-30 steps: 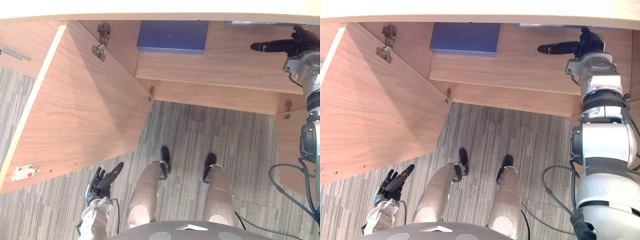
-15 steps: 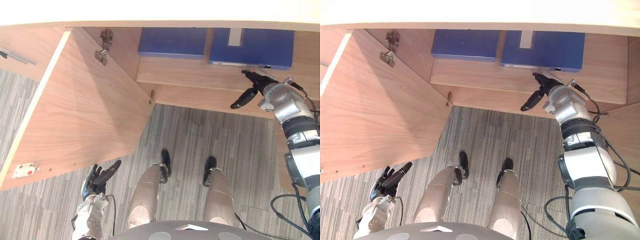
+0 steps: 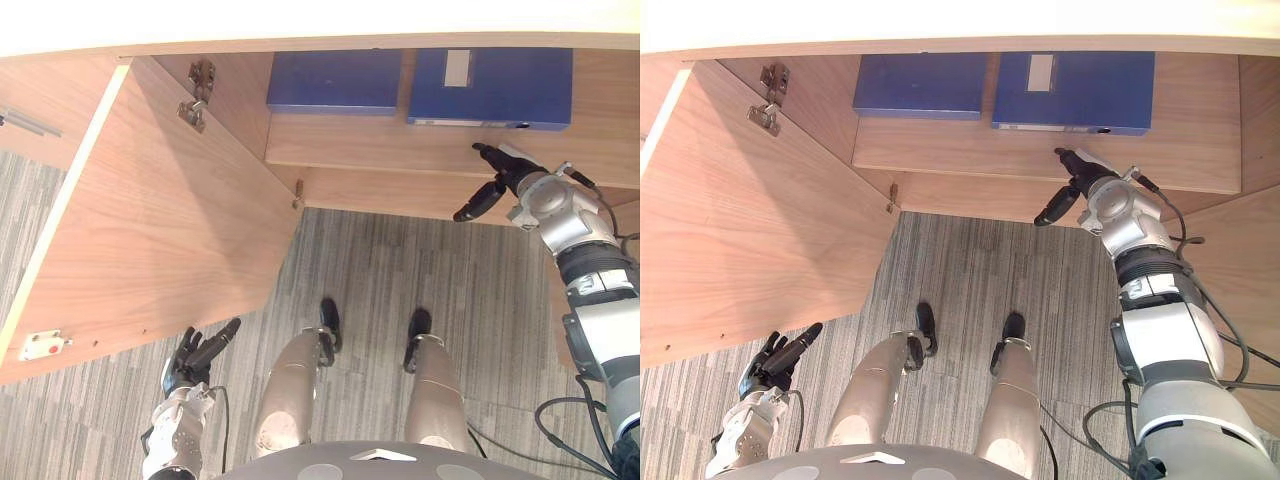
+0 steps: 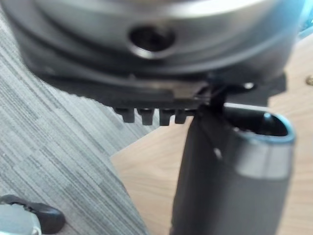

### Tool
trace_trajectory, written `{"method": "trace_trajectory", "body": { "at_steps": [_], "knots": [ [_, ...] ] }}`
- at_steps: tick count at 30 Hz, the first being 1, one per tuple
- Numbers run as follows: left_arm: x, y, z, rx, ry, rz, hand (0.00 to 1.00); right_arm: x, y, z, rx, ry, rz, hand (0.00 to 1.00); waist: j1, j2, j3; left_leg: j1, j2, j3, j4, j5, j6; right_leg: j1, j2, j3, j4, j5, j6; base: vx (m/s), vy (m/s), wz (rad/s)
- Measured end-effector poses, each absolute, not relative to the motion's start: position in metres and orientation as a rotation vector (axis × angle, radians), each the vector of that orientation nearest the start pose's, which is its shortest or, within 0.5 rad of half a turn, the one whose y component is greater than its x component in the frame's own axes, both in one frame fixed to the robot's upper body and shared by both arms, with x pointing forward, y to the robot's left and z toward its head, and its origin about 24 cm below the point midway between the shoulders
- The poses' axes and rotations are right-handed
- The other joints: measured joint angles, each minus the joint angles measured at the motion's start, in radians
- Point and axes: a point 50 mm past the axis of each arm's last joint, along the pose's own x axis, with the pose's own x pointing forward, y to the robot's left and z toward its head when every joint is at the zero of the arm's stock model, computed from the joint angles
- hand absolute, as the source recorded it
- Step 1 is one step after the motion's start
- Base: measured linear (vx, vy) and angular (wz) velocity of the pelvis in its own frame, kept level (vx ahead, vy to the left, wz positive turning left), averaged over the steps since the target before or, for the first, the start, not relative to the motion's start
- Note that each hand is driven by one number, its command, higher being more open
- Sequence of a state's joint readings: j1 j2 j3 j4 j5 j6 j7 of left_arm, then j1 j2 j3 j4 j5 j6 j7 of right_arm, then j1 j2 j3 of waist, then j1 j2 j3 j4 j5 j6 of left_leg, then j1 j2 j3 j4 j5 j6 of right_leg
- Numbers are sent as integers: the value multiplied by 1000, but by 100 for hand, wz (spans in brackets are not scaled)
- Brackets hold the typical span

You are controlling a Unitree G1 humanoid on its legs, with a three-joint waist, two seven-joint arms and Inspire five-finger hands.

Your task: Walk over to the cabinet, pick up the folder, carry it to the office cabinet, place the folder inside the office cabinet, then close the office cabinet door

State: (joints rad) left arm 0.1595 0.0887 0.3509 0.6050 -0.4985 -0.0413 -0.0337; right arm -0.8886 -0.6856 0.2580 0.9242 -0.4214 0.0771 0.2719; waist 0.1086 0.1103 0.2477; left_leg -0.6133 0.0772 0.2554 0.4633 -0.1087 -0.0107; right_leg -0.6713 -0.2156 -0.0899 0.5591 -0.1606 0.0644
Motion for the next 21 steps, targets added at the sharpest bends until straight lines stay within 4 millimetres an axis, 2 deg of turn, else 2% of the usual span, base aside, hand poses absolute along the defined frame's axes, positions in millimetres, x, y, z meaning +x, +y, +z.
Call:
{"method": "trace_trajectory", "body": {
  "at_steps": [3, 5, 6, 7, 8, 9, 10, 11, 12, 13, 14, 16, 17, 19, 21],
  "knots": [
    [137, 256, -107, -482, 582, 590, 100, 384, -273, 137, -1121, 342, 70, 100, -1, -1, 1, 27, 17, 12, 11, -9, -3, 26, 18, 11, -10, 5, -1, 21, -26, -28],
    [128, 256, -110, -494, 599, 634, 100, 385, -241, 106, -1141, 387, 196, 100, 3, -3, 1, 80, 67, 21, 59, -51, -18, 92, 75, 38, -46, 20, -8, 31, -20, -71],
    [127, 257, -111, -496, 600, 641, 100, 384, -231, 96, -1146, 404, 237, 100, 8, -5, 2, 96, 75, 8, 76, -65, -26, 113, 89, 45, -55, 21, -10, 10, 17, -91],
    [126, 257, -111, -498, 598, 647, 100, 379, -208, 73, -1139, 433, 333, 100, 19, -19, 4, 132, 68, -101, 105, -86, -50, 156, 121, 78, -74, 18, -21, -7, 17, -94],
    [127, 256, -111, -502, 597, 647, 100, 376, -197, 62, -1124, 443, 379, 100, 25, -27, 1, 153, 54, -179, 108, -97, -68, 175, 139, 99, -87, 24, -23, -12, 23, -94],
    [128, 254, -111, -508, 595, 646, 100, 374, -190, 56, -1111, 445, 401, 100, 25, -31, 0, 167, 48, -231, 107, -105, -80, 188, 148, 108, -98, 29, -24, -12, 53, -74],
    [132, 246, -112, -529, 592, 642, 100, 369, -183, 46, -1093, 454, 432, 100, 26, -37, -2, 205, 37, -313, 90, -130, -105, 216, 153, 108, -127, 37, -24, -4, 128, -75],
    [136, 237, -113, -546, 591, 633, 100, 364, -179, 38, -1080, 462, 451, 100, 27, -46, -5, 248, 37, -326, 54, -158, -115, 244, 149, 96, -163, 46, -21, 3, 160, -68],
    [138, 233, -113, -548, 592, 623, 100, 361, -177, 34, -1075, 466, 463, 100, 22, -56, -10, 258, 38, -315, 47, -157, -112, 257, 149, 95, -185, 55, -21, 26, 195, -60],
    [140, 225, -114, -543, 601, 591, 100, 353, -176, 24, -1064, 475, 485, 100, 19, -83, -28, 278, 41, -290, 39, -159, -103, 282, 148, 98, -236, 99, -16, 36, 142, -46],
    [140, 220, -115, -540, 614, 572, 100, 347, -175, 18, -1057, 477, 501, 100, 19, -99, -41, 292, 43, -271, 40, -166, -96, 304, 154, 107, -273, 128, 4, 72, 145, -70],
    [139, 213, -120, -531, 649, 541, 100, 340, -171, 13, -1032, 458, 528, 100, 14, -125, -60, 336, 58, -220, 35, -179, -85, 350, 173, 153, -345, 182, 19, 82, 102, -81],
    [136, 209, -124, -510, 683, 527, 100, 337, -168, 13, -993, 430, 539, 100, 0, -138, -72, 368, 56, -193, 23, -184, -78, 375, 172, 181, -383, 209, 25, 74, 140, -90],
    [134, 203, -132, -493, 741, 508, 100, 328, -173, 8, -893, 404, 511, 100, -19, -143, -86, 431, 47, -147, -15, -189, -69, 411, 166, 212, -421, 245, 31, 51, 155, -79],
    [132, 200, -139, -471, 795, 493, 100, 314, -188, -4, -744, 426, 423, 100, -44, -141, -104, 481, 33, -108, -31, -199, -53, 436, 164, 245, -442, 267, 37, 8, 147, -63]
  ]
}}
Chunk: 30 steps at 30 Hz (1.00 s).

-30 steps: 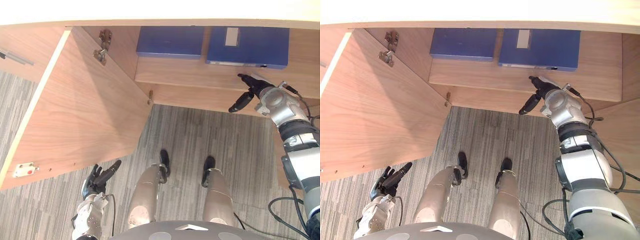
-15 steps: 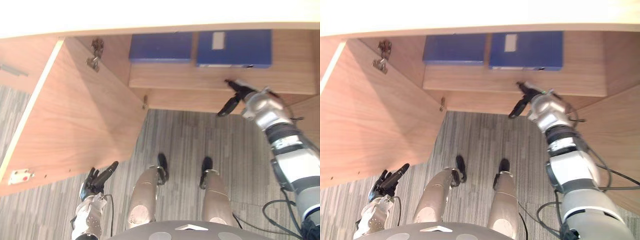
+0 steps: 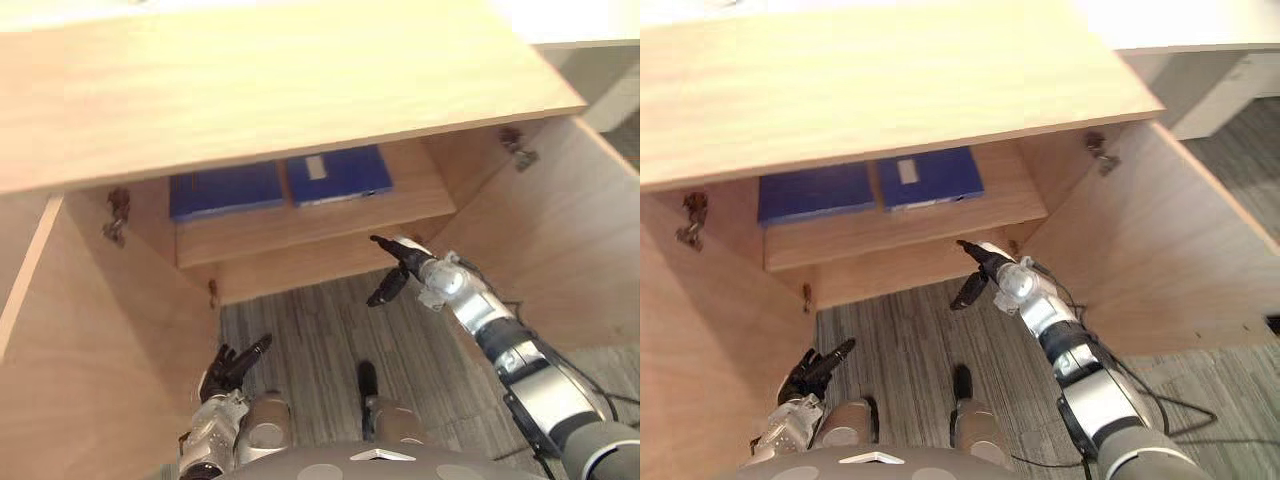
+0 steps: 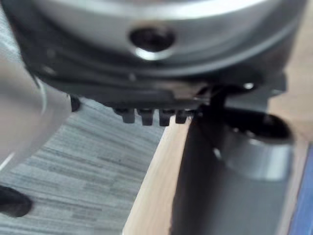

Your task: Walk over to the cabinet, pick up the folder, carry it to the office cabinet, place the folder inside the office cabinet, then close the office cabinet door

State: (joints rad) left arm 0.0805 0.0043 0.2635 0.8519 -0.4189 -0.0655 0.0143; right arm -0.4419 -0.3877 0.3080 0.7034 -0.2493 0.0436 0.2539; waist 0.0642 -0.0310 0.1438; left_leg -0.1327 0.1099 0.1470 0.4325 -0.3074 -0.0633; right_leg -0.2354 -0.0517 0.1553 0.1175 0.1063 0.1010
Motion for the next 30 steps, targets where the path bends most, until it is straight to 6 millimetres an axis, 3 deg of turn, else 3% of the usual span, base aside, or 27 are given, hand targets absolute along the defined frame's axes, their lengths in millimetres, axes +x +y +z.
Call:
{"method": "trace_trajectory", "body": {
  "at_steps": [2, 4, 5, 6, 7, 9, 10, 11, 12, 13, 14, 15, 16, 17, 18, 19, 20, 21, 23, 26, 30],
  "knots": [
    [129, 203, -142, -458, 825, 501, 100, 300, -204, -19, -554, 459, 265, 100, -18, 0, -4, 44, -10, 57, -19, -6, 10, 5, 1, 40, -8, 27, 3, -55, 135, -92],
    [121, 210, -146, -449, 852, 529, 100, 291, -212, -27, -489, 479, 166, 100, -24, 6, -7, 73, -2, 125, -39, -6, 19, 0, 5, -14, -56, 113, -30, -105, 60, -127],
    [115, 212, -148, -461, 867, 559, 100, 286, -214, -32, -435, 487, 106, 100, -28, 8, -8, 94, 11, 199, -70, 8, 36, -1, 0, -142, -78, 125, -103, -121, -23, -137],
    [110, 216, -150, -468, 879, 592, 100, 278, -218, -39, -369, 505, 35, 100, -32, 4, -7, 130, 0, 254, -100, 21, 37, -1, -42, -362, -11, 34, -147, -106, -31, -141],
    [105, 215, -152, -471, 904, 603, 100, 272, -223, -43, -320, 517, -27, 100, -40, 20, -1, 157, 9, 289, -106, 23, 36, 7, -75, -480, 29, -6, -169, -78, -14, -105],
    [94, 215, -156, -479, 934, 634, 100, 248, -231, -58, -193, 554, -166, 100, -50, 40, -6, 196, 35, 327, -106, 21, 27, 18, -132, -572, 129, -36, -180, -2, -43, -68],
    [92, 218, -156, -490, 931, 665, 100, 233, -233, -66, -126, 570, -233, 100, -53, 37, -7, 214, 46, 339, -106, 20, 12, 32, -142, -564, 154, -56, -155, 16, -126, -50],
    [90, 225, -155, -489, 927, 700, 100, 218, -232, -72, -67, 581, -289, 100, -61, 21, -11, 224, 47, 341, -103, 11, -15, 39, -142, -547, 149, -71, -101, 5, -180, -45],
    [87, 226, -156, -495, 935, 728, 100, 205, -233, -77, -22, 594, -344, 100, -72, 19, -13, 231, 46, 325, -112, 6, -30, 46, -114, -538, 135, -78, -98, -25, -166, -54],
    [87, 225, -157, -494, 941, 721, 100, 194, -234, -80, 5, 604, -394, 100, -78, 10, -15, 239, 37, 305, -140, 8, -28, 46, -89, -527, 111, -84, -89, -24, -148, -62],
    [86, 224, -157, -494, 944, 720, 100, 190, -234, -82, 20, 612, -419, 100, -74, 18, -21, 249, 46, 304, -168, 22, -22, 50, -80, -539, 94, -101, -69, -31, -158, -74],
    [86, 213, -159, -517, 955, 709, 100, 180, -241, -84, 35, 625, -491, 100, -75, 60, -36, 254, 83, 332, -213, 50, -21, 20, -80, -557, 181, -151, -97, 15, -167, -35],
    [91, 213, -158, -517, 941, 704, 100, 174, -246, -84, 65, 621, -552, 100, -95, 36, -37, 253, 85, 329, -212, 57, -29, -11, -133, -484, 360, -198, -130, 36, -189, -12],
    [93, 213, -157, -517, 935, 702, 100, 170, -248, -86, 77, 629, -581, 100, -100, 15, -45, 257, 70, 324, -215, 60, -45, 1, -160, -454, 352, -201, -94, 95, -222, -15],
    [88, 212, -159, -524, 951, 709, 100, 165, -252, -87, 95, 639, -621, 100, -88, 4, -63, 270, 69, 336, -218, 65, -81, 37, -152, -415, 267, -209, -30, 93, -190, -38],
    [82, 209, -161, -530, 975, 713, 100, 163, -254, -88, 95, 642, -634, 100, -87, 5, -77, 267, 80, 327, -231, 72, -79, 53, -129, -420, 218, -192, -25, 130, -190, -69],
    [73, 205, -164, -537, 1003, 722, 100, 163, -260, -85, 105, 624, -671, 100, -91, 33, -110, 267, 100, 330, -271, 98, -93, 53, -77, -407, 155, -153, -56, 174, -123, -65],
    [71, 205, -164, -536, 1009, 725, 100, 167, -263, -82, 115, 604, -687, 100, -91, 44, -118, 282, 111, 350, -306, 117, -105, 49, -46, -393, 130, -135, -68, 183, -118, -66],
    [69, 208, -164, -541, 1008, 743, 100, 171, -270, -77, 138, 577, -723, 100, -91, 47, -119, 295, 120, 364, -346, 142, -115, 51, -13, -379, 90, -115, -83, 142, -83, -44],
    [73, 209, -164, -541, 999, 750, 100, 174, -285, -69, 119, 543, -772, 100, -94, 52, -118, 314, 129, 362, -372, 158, -123, 85, 10, -378, 31, -93, -88, 90, -25, -12],
    [81, 214, -160, -512, 962, 725, 100, 203, -313, -35, 40, 412, -782, 100, -95, 62, -121, 300, 127, 344, -392, 159, -123, 118, 20, -380, -83, -31, -80, 3, 32, 2]
  ]
}}
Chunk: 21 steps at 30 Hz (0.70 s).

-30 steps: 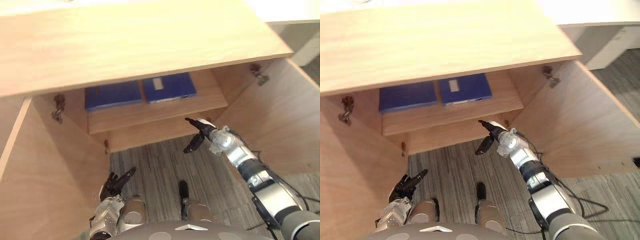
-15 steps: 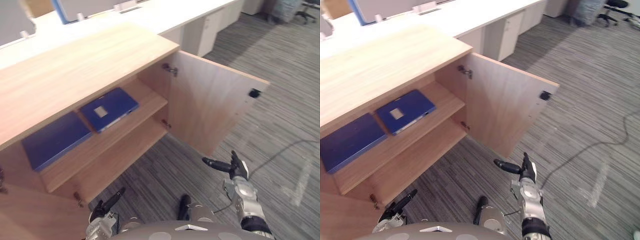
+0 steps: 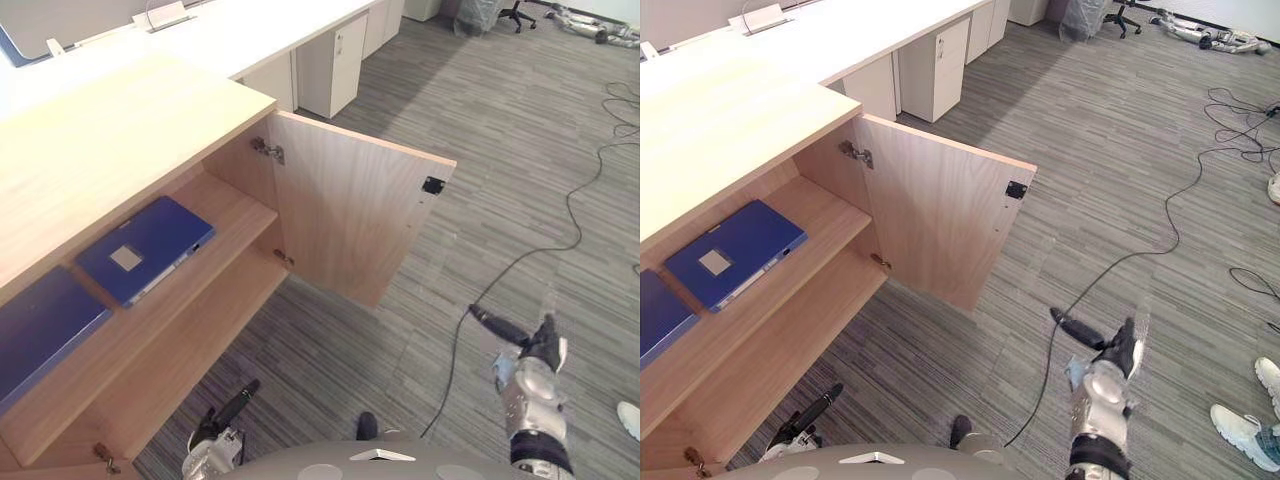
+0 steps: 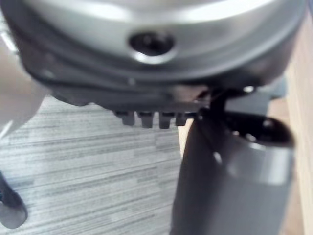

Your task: Walk over to the cabinet, pick up the folder, carry it to the office cabinet, place the folder inside the office cabinet, then close the office cabinet door

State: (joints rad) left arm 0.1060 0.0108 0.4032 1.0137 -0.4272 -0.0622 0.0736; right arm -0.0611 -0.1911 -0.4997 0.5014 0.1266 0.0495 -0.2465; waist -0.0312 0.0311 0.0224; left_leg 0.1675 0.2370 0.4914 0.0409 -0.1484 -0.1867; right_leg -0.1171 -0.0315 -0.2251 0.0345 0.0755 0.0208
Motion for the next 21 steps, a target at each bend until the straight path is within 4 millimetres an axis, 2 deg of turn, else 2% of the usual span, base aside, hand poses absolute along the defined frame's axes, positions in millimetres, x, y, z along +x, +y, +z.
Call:
{"method": "trace_trajectory", "body": {
  "at_steps": [3, 4, 7, 12, 15, 18, 21],
  "knots": [
    [85, 223, -157, -467, 947, 691, 100, 238, -321, -5, 7, 288, -728, 100, 2, 1, 0, -26, -14, -26, -14, 1, 1, 12, -3, -18, -71, 42, 1, -51, 37, 16],
    [84, 224, -156, -460, 949, 688, 100, 245, -320, 0, 10, 270, -706, 100, 3, 1, 0, -27, -15, -30, -14, 1, 1, 18, -3, -20, -81, 48, 2, -35, 23, 15],
    [82, 228, -156, -442, 951, 683, 100, 280, -306, 29, -6, 163, -570, 100, 20, 11, 2, -43, -19, -48, -16, 2, 3, 23, -6, -31, -112, 65, 2, -33, 7, 11],
    [79, 228, -157, -442, 959, 684, 100, 321, -283, 61, 27, 73, -386, 100, 45, 24, 7, -59, -27, -83, -34, 16, 7, 17, -16, -65, -113, 65, 2, -16, 8, 20],
    [76, 229, -157, -444, 962, 682, 100, 335, -274, 72, 99, 48, -328, 100, 57, 27, 9, -60, -42, -103, -43, 19, 12, 22, -31, -80, -113, 67, 5, -10, 38, 16],
    [74, 228, -158, -449, 966, 675, 100, 335, -284, 74, 118, 52, -329, 100, 53, 26, 11, -60, -64, -129, -44, 20, 14, 30, -57, -89, -114, 76, 17, -20, 72, 14],
    [73, 227, -158, -449, 969, 657, 100, 342, -286, 80, 140, 56, -326, 100, 42, 29, 19, -61, -80, -146, -44, 18, 19, 31, -78, -88, -114, 91, 28, -53, 58, 3]
  ]
}}
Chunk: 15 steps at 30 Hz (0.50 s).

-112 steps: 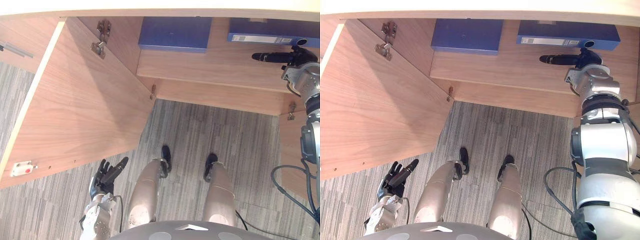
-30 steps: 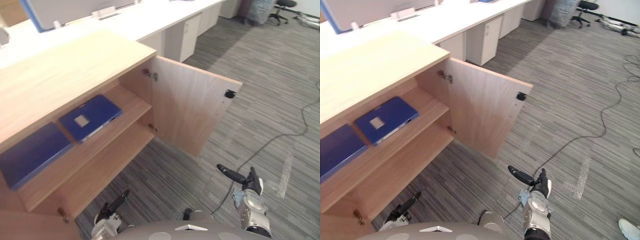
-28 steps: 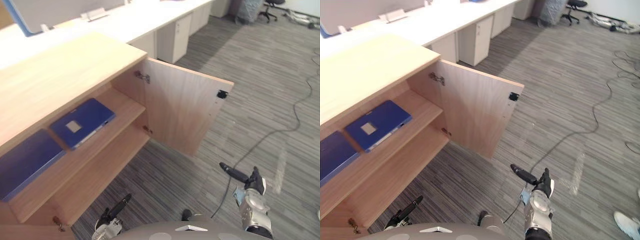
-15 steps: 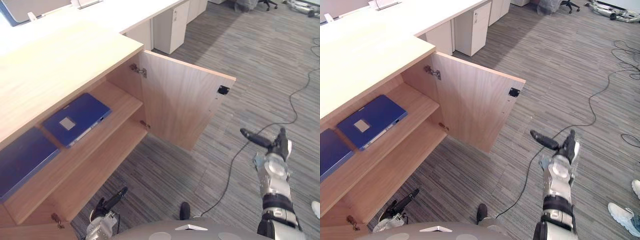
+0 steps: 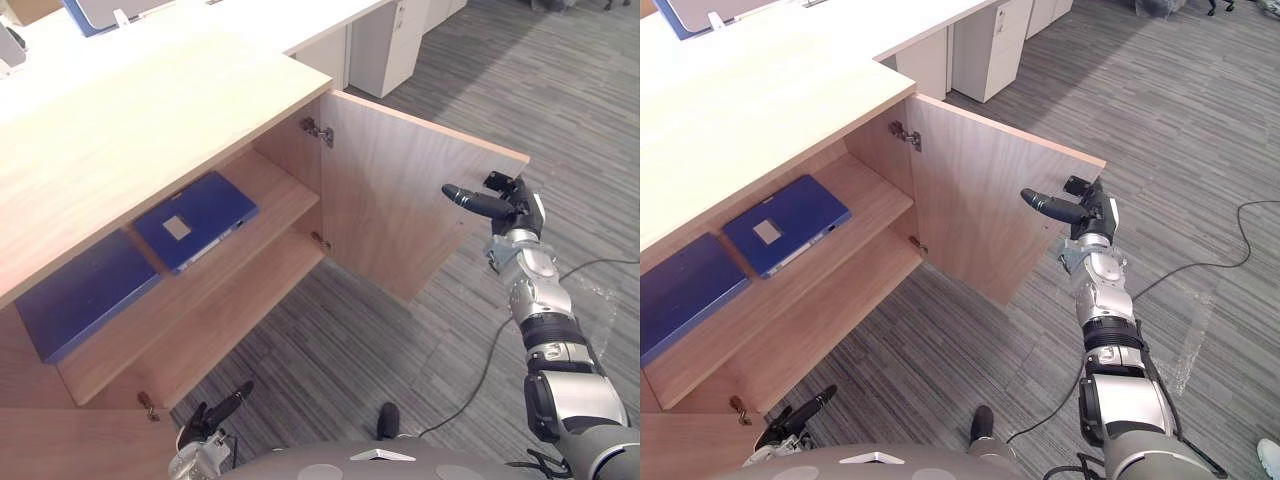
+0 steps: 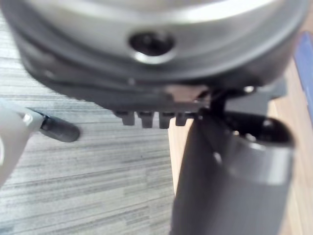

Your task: Walk over to the cabinet, pick up the folder, carry it to the office cabinet, place the folder inside the office cabinet, then close the office cabinet door

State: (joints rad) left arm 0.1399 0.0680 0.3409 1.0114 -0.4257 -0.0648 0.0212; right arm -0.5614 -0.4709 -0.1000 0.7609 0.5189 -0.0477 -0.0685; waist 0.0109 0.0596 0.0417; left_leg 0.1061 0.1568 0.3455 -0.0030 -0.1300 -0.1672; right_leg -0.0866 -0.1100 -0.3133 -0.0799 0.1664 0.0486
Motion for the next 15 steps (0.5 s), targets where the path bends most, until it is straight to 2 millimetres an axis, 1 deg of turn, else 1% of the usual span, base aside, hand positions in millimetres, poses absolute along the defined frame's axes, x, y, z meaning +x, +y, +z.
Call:
{"method": "trace_trajectory", "body": {
  "at_steps": [1, 3, 8, 11, 12, 13, 14, 15],
  "knots": [
    [73, 227, -158, -442, 970, 647, 100, 345, -287, 82, 138, 55, -327, 100, -1, 0, 4, 0, -5, -2, 0, 0, 2, 0, -4, 0, 0, 2, 2, -68, 44, 4],
    [74, 226, -158, -431, 973, 624, 100, 352, -288, 91, 140, 48, -328, 100, -9, 1, 20, -8, -16, -19, 1, -5, 18, -4, -11, 1, -1, 7, 8, -76, 22, 7],
    [66, 226, -159, -429, 993, 632, 100, 360, -283, 103, 97, 30, -296, 100, -16, 4, 42, -18, -23, -21, 10, -5, 25, -16, -21, 4, -1, 16, 11, -70, -17, -3],
    [65, 226, -159, -428, 995, 633, 100, 361, -282, 108, 22, 35, -261, 100, -21, 7, 51, -28, -23, -25, 21, -6, 26, -23, -22, 11, -1, 23, 7, -49, -29, -2],
    [64, 226, -159, -428, 996, 634, 100, 360, -281, 109, -43, 43, -227, 100, -27, 5, 56, -30, -23, -24, 24, -6, 27, -25, -22, 15, -1, 24, 8, -46, -22, -6],
    [64, 226, -159, -429, 995, 633, 100, 356, -281, 110, -152, 54, -174, 100, -34, 2, 60, -33, -22, -22, 29, -8, 28, -26, -14, 20, -1, 24, 8, -46, -36, -8],
    [64, 226, -159, -429, 996, 633, 100, 352, -281, 110, -226, 64, -137, 100, -38, 2, 61, -37, -19, -19, 36, -13, 30, -29, -12, 26, -1, 26, 8, -35, -41, -21],
    [64, 226, -159, -429, 997, 631, 100, 344, -279, 111, -383, 88, -22, 100, -48, 1, 62, -45, -11, -8, 54, -26, 29, -36, -6, 41, -1, 26, 8, -21, -34, -27]
  ]
}}
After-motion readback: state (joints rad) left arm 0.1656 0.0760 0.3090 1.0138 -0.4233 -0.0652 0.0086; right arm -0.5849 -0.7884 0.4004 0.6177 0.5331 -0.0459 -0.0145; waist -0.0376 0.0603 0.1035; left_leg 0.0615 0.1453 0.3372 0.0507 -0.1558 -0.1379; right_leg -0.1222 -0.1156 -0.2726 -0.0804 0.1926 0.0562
